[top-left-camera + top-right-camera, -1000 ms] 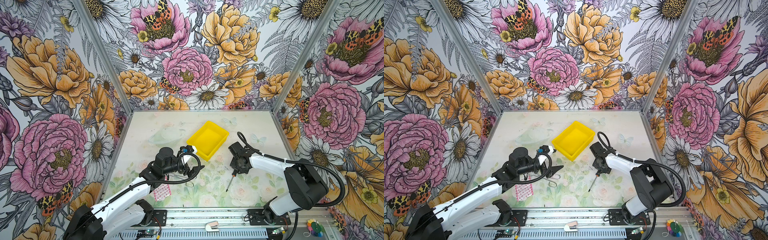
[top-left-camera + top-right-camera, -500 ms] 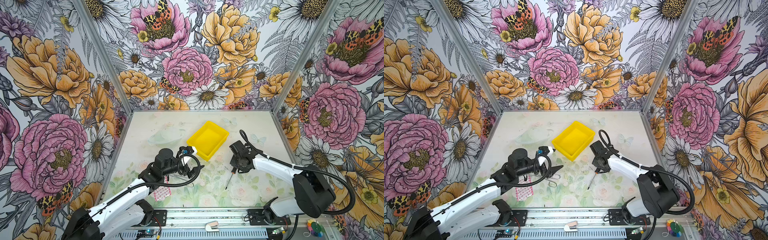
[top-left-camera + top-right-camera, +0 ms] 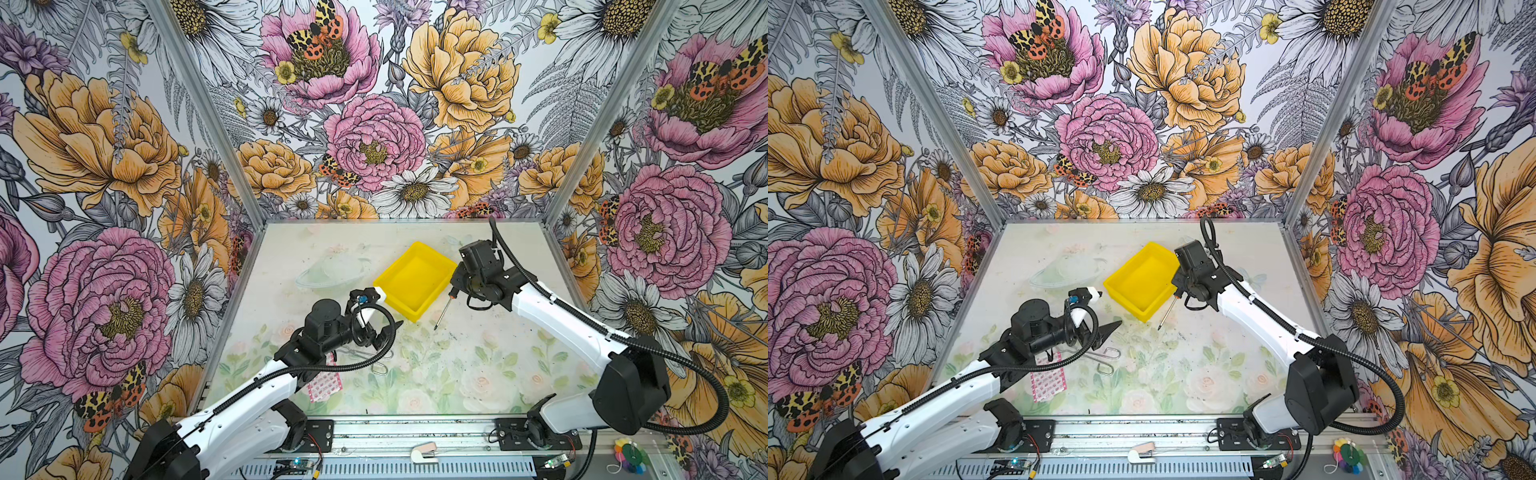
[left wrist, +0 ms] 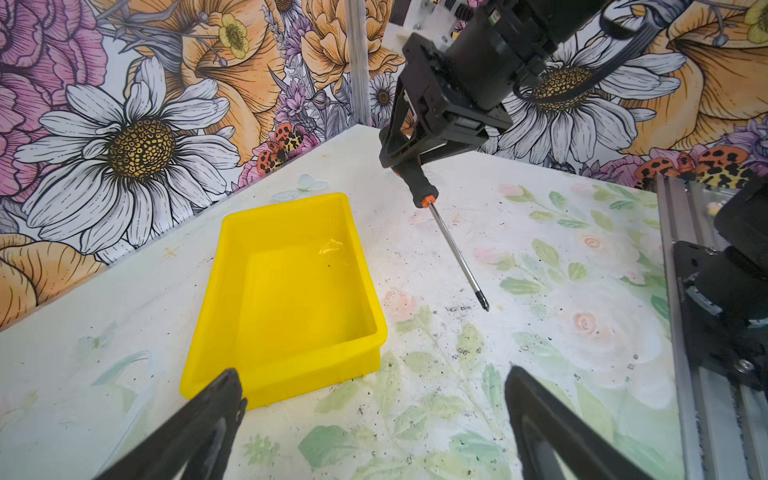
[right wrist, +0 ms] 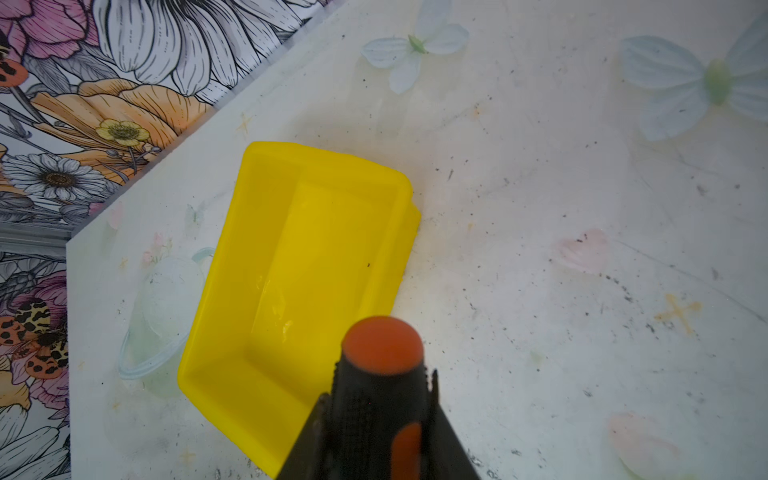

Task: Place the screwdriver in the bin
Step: 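Lift the screwdriver with the right gripper and carry it over the yellow bin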

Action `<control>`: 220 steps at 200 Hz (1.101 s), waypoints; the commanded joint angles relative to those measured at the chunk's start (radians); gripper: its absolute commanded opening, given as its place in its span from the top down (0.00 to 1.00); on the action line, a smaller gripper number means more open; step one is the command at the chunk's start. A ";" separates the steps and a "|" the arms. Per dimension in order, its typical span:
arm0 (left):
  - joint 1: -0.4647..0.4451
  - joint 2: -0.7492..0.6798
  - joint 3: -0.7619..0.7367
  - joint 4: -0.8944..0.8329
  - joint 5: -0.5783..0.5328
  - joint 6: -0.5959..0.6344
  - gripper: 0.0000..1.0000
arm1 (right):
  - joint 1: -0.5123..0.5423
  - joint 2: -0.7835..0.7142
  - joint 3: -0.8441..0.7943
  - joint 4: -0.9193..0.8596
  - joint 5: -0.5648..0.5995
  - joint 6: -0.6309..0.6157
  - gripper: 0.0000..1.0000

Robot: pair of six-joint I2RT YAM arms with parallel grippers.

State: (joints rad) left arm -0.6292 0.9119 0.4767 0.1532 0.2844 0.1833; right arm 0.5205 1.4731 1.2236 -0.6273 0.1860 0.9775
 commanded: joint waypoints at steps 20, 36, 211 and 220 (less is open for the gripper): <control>0.021 0.012 -0.006 0.041 -0.014 -0.031 0.01 | -0.002 0.170 0.216 0.014 -0.048 -0.089 1.00; 0.034 0.011 -0.006 0.044 -0.028 -0.054 0.01 | -0.011 0.243 0.294 0.015 -0.081 -0.100 1.00; 0.209 0.023 -0.013 0.040 0.017 -0.090 0.01 | -0.055 0.749 0.624 0.094 -0.216 0.011 1.00; 0.212 0.018 -0.018 0.040 0.018 -0.090 0.01 | -0.056 0.763 0.630 0.096 -0.221 0.015 1.00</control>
State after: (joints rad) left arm -0.4324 0.9569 0.4767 0.1902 0.2802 0.1028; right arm 0.4721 2.1990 1.8038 -0.5751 -0.0143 0.9646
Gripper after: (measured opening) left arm 0.986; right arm 0.305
